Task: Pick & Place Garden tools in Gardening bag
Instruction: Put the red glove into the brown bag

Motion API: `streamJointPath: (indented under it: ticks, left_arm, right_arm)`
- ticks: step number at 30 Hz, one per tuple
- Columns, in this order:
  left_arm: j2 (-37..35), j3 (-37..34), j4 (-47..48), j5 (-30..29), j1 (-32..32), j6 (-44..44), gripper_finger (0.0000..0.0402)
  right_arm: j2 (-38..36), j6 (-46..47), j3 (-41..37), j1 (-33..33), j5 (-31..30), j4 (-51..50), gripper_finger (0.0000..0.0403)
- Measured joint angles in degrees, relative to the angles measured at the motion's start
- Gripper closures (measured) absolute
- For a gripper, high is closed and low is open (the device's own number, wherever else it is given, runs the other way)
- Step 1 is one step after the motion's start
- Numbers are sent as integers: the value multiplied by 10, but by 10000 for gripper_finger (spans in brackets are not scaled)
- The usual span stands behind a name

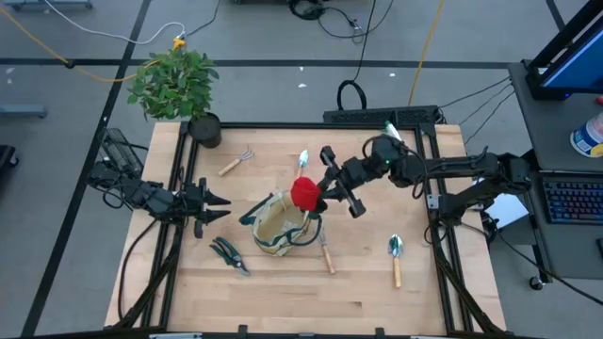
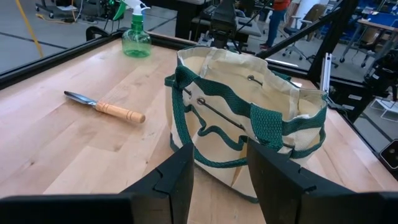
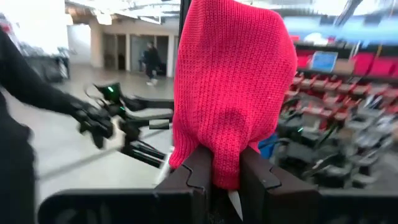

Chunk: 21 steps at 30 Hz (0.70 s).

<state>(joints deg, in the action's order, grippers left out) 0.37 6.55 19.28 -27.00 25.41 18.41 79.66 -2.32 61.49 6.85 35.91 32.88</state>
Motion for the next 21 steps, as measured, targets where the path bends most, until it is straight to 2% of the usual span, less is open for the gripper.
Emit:
streamJointPath:
  ticks: [7, 13, 21]
  left_arm:
    - [0, 0, 0, 0, 0, 0, 247]
    - [0, 0, 0, 0, 0, 0, 247]
    - [0, 0, 0, 0, 0, 0, 247]
  right_arm:
    - [0, -155, 6, -22, -49, -34, 371]
    - [0, -291, 59, -41, -111, -171, 371]
    - [0, -347, 95, -46, -136, -241, 371]
